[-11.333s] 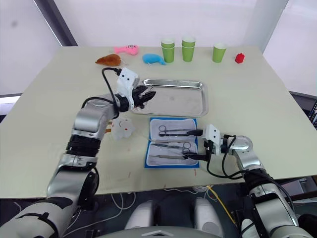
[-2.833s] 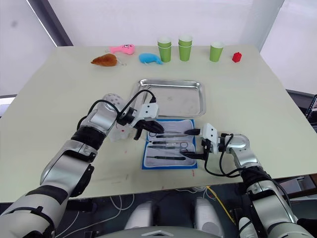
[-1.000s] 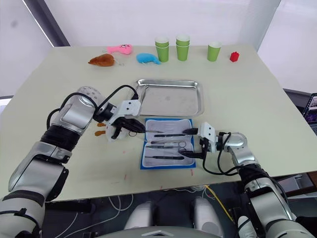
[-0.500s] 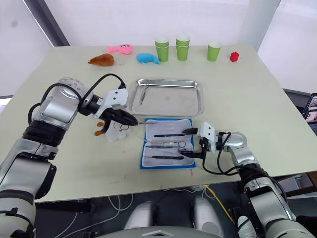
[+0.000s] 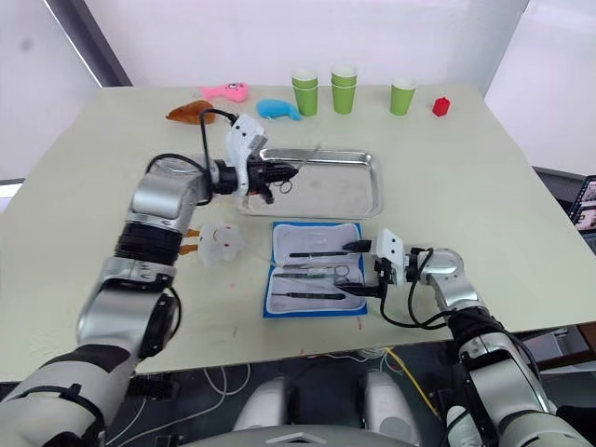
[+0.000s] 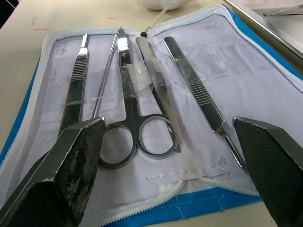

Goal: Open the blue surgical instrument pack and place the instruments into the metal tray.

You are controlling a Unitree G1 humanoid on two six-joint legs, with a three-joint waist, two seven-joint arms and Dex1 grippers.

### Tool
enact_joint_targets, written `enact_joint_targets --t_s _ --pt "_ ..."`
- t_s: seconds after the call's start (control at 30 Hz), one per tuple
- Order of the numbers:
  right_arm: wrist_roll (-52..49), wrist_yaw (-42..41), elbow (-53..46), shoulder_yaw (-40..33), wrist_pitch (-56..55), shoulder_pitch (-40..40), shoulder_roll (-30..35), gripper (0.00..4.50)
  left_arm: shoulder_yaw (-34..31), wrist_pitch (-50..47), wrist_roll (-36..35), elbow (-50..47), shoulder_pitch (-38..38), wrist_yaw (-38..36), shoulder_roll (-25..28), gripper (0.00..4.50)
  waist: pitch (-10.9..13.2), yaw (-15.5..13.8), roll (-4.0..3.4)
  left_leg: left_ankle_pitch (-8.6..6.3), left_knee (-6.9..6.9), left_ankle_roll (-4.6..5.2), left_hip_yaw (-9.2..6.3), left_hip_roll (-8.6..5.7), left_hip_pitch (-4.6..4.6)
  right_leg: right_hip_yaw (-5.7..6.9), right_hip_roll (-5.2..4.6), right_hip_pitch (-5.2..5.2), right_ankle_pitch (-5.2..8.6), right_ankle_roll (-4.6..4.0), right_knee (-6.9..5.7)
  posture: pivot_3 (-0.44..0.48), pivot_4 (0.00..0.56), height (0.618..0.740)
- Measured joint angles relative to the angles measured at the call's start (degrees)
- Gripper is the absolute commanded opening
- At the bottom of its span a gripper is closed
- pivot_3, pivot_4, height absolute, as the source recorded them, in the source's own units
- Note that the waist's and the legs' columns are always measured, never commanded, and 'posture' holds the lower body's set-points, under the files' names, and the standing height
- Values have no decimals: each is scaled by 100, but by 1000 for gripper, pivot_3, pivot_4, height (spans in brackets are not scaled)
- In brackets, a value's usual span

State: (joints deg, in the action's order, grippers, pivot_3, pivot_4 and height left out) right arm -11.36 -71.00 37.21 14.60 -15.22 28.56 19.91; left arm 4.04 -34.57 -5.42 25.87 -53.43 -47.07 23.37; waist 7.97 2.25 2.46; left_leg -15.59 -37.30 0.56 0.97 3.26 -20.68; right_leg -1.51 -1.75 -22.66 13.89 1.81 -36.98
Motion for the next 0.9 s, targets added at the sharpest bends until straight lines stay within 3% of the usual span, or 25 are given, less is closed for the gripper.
enact_joint_targets --t_s 0.1,0.33,0.9 --pt "0 4 0 -1 -1 16 -24 4500 -123 -142 236 183 37 1483 -754 31 -1 30 4 0 -2 0 -3 -2 6 -13 -3 6 -11 19 1 0 150 739" --pt "1 19 0 8 -2 20 -27 4500 -646 -329 365 899 -145 3214 -1037 31 1 22 3 0 2 -2 -15 -8 7 -1 9 7 -19 31 2 0 150 739" --pt "3 17 0 9 -3 26 -32 4500 -804 -616 299 1421 -231 3880 -1178 31 2 31 1 -1 2 -5 -15 -9 7 0 10 7 -20 32 3 0 150 739"
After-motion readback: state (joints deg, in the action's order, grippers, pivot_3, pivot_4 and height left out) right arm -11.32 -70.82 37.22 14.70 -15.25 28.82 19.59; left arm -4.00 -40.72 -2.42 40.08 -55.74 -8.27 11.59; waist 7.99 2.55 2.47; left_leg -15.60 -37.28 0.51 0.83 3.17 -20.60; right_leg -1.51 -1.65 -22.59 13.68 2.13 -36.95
